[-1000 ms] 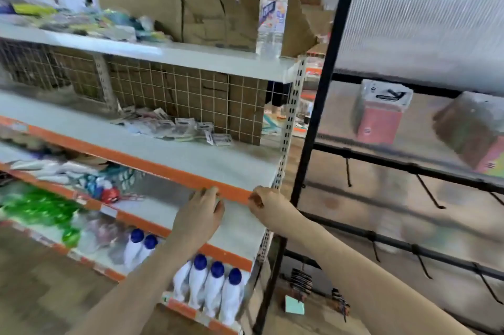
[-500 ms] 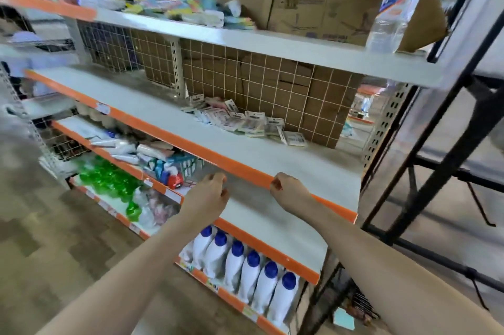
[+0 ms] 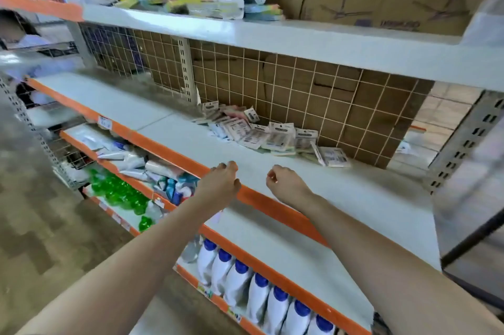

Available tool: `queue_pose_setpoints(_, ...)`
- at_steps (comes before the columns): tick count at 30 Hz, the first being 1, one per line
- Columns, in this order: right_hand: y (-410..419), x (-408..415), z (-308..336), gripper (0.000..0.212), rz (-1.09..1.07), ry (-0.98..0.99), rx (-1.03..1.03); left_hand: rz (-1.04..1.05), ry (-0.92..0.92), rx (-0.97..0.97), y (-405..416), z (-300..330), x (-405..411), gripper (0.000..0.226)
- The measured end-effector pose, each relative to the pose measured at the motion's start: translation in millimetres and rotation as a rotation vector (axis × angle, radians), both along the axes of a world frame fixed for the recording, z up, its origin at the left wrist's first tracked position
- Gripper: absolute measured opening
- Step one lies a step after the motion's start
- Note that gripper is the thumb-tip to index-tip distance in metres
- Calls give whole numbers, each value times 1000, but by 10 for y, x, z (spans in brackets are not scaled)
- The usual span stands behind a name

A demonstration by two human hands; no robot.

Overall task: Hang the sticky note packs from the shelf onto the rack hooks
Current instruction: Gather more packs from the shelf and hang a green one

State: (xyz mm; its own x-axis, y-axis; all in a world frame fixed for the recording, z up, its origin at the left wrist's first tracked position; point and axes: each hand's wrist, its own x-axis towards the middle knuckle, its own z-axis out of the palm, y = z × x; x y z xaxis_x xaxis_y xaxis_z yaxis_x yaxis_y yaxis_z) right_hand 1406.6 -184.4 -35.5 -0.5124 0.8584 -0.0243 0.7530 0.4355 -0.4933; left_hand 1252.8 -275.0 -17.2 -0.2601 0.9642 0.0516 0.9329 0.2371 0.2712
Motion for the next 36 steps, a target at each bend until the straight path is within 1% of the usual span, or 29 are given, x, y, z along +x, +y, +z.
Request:
queue_pose_setpoints(2, 258, -121, -19, 25, -15, -33, 1, -9, 13, -40, 291, 9, -102, 34)
queue_pose_setpoints(6, 712, -329, -78, 24, -49, -83, 11, -34, -12, -49, 806, -37, -278, 32)
queue_pose_setpoints(11, 1042, -539, -133, 24, -97, -144, 89, -56, -20, -73, 1268, -141, -412, 33)
queue_pose_setpoints(14, 1204, -613, -189, 36, -94, -242, 170, -94, -17, -89, 1526, -207, -456, 35)
queue_pose_setpoints(17, 1319, -674, -252, 48, -126, -297, 227, -159, -12, -76, 1796, -281, -493, 38)
queue_pose_setpoints(22, 1470, -780, -352, 66, -222, -396, 235, -232, -29, -78, 2157, -391, -578, 46)
queue_pose_setpoints(24, 1503, -840, -357, 65, -254, -457, 272, -254, -56, -81, 2228, -409, -600, 47)
queue_pose_setpoints(25, 1527, -897, -352, 61, -287, -477, 284, -266, -64, -101, 2266, -424, -625, 48)
queue_pose_setpoints(28, 1566, -1053, -328, 50, -368, -516, 288, -296, 5, -178, 2331, -485, -679, 51)
queue_pose_setpoints(30, 1563, -1111, -331, 51, -390, -540, 281, -328, 71, -184, 2354, -493, -685, 48)
queue_pose_setpoints(33, 1468, -1145, -373, 53, -405, -539, 319, -365, 102, -182, 2368, -486, -685, 46)
queue_pose_setpoints(36, 1312, -1152, -411, 51, -414, -529, 356, -412, 147, -133, 2330, -476, -719, 46)
